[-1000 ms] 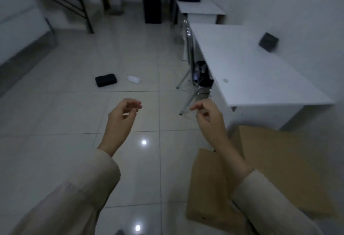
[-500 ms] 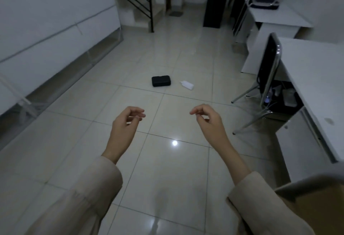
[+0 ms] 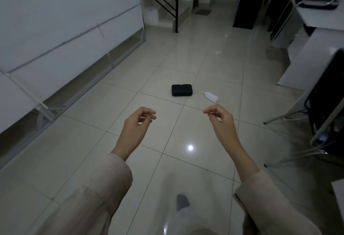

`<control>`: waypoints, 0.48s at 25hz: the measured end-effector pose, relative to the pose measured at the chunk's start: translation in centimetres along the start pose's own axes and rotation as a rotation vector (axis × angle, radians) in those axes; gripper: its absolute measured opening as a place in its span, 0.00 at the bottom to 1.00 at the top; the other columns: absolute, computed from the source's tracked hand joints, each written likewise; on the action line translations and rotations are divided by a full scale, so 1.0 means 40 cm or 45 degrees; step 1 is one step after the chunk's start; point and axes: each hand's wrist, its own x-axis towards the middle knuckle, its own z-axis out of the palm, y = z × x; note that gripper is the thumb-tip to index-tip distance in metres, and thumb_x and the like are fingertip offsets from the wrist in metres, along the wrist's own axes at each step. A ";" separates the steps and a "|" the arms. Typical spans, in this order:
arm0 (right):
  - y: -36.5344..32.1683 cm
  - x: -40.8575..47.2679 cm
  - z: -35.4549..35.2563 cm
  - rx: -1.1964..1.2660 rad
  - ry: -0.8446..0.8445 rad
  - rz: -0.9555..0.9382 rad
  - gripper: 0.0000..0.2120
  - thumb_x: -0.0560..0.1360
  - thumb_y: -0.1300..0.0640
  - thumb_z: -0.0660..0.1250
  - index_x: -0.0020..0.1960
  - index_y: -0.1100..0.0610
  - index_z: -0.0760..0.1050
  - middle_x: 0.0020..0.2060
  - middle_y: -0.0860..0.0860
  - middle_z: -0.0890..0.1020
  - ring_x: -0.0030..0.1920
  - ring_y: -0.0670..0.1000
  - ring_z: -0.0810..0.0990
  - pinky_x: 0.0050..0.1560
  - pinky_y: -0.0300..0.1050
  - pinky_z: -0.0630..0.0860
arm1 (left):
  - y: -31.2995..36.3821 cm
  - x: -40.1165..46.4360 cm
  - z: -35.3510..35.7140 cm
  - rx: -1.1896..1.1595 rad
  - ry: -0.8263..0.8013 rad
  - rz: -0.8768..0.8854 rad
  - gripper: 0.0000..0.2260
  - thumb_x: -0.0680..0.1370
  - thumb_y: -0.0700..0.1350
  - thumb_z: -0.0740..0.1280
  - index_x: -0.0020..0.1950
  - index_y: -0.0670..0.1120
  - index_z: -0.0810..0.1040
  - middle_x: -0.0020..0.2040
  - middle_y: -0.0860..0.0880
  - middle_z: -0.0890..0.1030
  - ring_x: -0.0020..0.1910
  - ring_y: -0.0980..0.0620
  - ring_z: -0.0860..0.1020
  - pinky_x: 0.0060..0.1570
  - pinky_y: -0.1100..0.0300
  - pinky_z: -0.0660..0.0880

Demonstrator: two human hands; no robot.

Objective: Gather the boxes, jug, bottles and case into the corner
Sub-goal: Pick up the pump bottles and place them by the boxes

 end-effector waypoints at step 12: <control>0.203 0.597 -0.098 -0.003 0.123 0.159 0.14 0.75 0.69 0.58 0.41 0.52 0.75 0.43 0.46 0.80 0.47 0.44 0.76 0.45 0.27 0.70 | -0.020 0.651 0.264 0.057 -0.147 -0.101 0.10 0.76 0.36 0.59 0.48 0.49 0.77 0.44 0.52 0.81 0.47 0.52 0.79 0.46 0.66 0.71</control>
